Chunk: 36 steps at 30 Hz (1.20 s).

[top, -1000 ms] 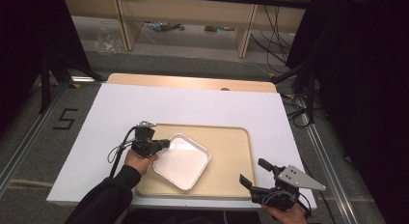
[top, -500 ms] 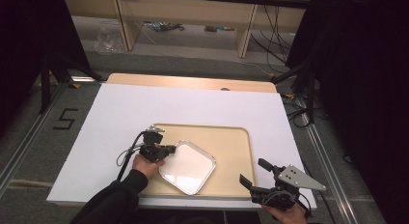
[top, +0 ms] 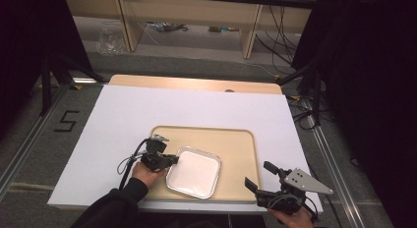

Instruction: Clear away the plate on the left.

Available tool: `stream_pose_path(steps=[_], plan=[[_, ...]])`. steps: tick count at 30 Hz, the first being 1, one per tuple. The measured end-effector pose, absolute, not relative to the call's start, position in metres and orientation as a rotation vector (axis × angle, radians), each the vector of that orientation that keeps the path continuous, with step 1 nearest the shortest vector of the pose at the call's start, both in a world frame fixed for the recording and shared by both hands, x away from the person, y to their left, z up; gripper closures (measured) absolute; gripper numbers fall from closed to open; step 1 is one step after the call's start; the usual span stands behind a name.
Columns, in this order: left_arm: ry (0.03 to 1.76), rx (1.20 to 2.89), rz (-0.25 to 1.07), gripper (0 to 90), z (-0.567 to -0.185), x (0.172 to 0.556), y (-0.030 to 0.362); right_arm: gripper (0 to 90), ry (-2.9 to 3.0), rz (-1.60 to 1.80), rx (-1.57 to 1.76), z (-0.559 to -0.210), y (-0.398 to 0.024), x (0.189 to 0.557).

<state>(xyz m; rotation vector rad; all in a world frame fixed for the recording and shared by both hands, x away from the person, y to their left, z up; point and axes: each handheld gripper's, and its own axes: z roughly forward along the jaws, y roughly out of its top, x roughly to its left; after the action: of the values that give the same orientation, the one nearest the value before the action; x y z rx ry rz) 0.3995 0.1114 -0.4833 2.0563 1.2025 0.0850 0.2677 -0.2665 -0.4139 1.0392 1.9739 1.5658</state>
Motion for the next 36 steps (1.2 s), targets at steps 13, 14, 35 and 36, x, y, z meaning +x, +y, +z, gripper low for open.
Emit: stream_pose_path(steps=[13,14,35,36], plan=[[1.225,2.072,0.049,76.3,-0.482,0.381,0.119,15.3,1.985,1.564,1.038,-0.414,-0.266,0.268],[1.217,2.088,0.045,75.9,-0.482,0.379,0.12,15.3,1.982,1.566,1.037,-0.414,-0.266,0.268],[1.208,2.106,-0.065,74.2,-0.478,0.344,0.12,15.3,1.981,1.559,1.051,-0.414,-0.267,0.268],[1.208,2.105,-0.076,73.2,-0.478,0.341,0.12,15.3,1.969,1.567,1.058,-0.413,-0.267,0.268]])
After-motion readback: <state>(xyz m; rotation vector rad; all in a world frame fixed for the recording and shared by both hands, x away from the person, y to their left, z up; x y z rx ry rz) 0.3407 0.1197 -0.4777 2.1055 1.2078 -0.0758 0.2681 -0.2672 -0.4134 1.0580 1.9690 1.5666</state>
